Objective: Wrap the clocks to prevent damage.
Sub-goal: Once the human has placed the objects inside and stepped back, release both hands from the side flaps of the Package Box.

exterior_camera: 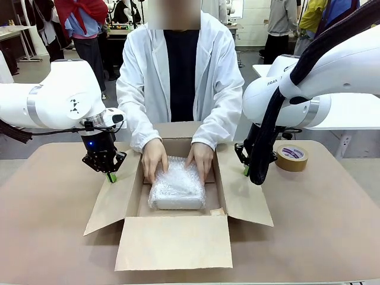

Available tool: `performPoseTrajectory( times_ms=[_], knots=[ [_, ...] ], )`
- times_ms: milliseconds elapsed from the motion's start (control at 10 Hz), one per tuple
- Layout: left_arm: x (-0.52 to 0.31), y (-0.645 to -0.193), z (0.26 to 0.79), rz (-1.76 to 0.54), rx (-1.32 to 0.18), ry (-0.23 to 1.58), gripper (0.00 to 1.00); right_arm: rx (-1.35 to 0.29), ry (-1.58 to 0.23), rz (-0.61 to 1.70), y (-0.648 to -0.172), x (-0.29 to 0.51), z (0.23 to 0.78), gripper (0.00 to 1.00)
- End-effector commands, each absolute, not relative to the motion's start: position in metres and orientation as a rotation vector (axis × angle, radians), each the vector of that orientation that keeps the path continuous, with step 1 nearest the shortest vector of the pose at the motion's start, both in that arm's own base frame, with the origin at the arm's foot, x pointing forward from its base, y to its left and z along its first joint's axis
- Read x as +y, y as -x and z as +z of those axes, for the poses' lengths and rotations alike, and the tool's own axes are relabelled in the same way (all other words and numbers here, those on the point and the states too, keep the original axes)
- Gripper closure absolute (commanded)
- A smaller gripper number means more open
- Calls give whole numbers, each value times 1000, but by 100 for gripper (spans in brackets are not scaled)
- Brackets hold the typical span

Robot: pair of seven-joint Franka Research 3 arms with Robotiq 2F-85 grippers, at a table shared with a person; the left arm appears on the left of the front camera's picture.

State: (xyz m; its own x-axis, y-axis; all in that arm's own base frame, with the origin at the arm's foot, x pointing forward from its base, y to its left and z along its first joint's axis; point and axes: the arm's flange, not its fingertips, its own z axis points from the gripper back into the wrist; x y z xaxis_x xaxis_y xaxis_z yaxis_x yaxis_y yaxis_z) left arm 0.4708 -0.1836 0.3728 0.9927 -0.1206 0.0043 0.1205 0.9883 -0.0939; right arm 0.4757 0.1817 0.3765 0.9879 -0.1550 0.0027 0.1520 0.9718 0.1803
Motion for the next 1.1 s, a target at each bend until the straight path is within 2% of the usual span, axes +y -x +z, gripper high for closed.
performPoseTrajectory(
  times_ms=[0, 900, 1000],
  knots=[
    [-183, -470, 375, -125, 5, 88, 100, -19, -155, -168, -475, 183, 375, 100],
    [-184, -471, 373, -121, 1, 94, 100, -17, -181, -155, -476, 182, 376, 99],
    [-178, -466, 395, -196, -51, 98, 100, -36, -155, -81, -471, 179, 394, 99]
  ],
)
